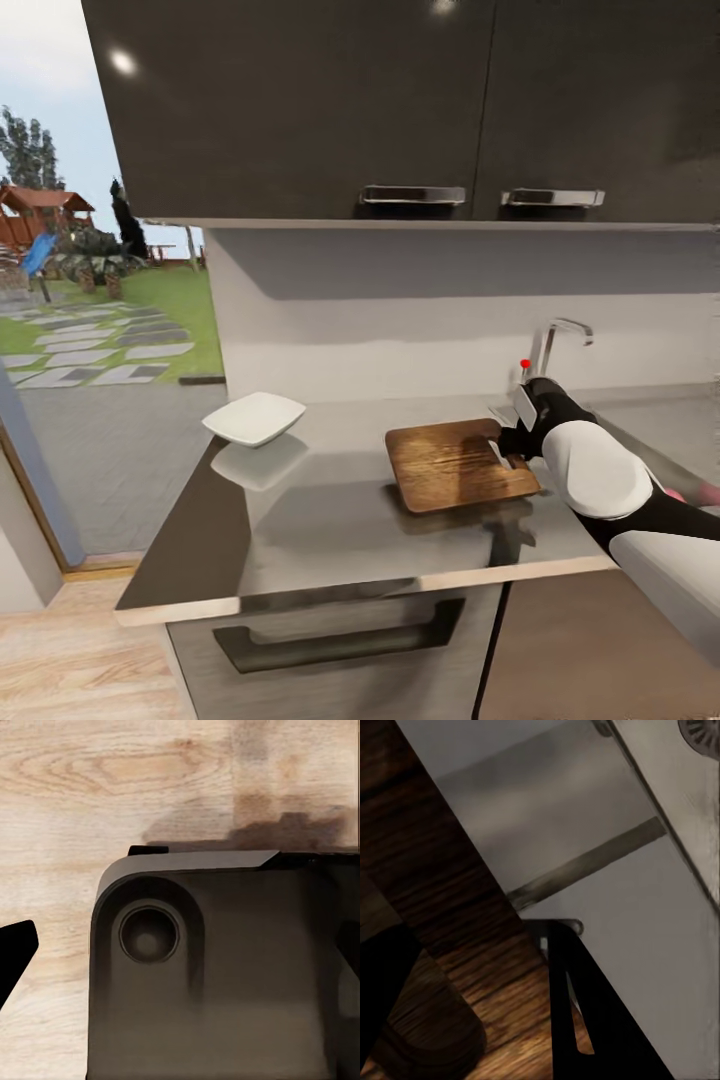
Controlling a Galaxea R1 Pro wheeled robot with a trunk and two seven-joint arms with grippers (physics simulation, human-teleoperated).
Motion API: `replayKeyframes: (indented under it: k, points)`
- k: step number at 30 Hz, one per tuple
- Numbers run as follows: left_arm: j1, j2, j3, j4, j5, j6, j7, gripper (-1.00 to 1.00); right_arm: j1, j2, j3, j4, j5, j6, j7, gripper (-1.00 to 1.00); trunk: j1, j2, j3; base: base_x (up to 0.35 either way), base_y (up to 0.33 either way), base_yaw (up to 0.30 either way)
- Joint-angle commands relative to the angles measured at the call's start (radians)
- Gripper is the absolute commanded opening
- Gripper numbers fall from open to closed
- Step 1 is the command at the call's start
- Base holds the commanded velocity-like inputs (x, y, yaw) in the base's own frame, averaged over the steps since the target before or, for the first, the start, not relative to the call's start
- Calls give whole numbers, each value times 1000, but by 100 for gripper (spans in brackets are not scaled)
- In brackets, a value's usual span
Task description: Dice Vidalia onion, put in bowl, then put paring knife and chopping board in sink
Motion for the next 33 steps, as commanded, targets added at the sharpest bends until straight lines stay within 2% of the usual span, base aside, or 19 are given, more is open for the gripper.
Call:
replayKeyframes:
  k: [1,17,28,33]
  points:
    - [-1,0,-1,2,3,-6,1,100,-1,0,-5,1,-10,-1,-12,-100,0,-1,0,0,-85,-118]
    - [-1,1,0,2,3,-6,1,100,-1,6,-4,2,-10,-1,-15,-100,0,-1,1,0,-14,-68]
    - [-1,1,0,2,3,-5,1,100,-1,29,-2,5,-10,-2,-29,-100,0,-1,-14,0,0,0]
    - [-1,1,0,2,3,-4,2,100,-1,32,-3,5,-10,-2,-31,-100,0,-1,-22,0,0,0]
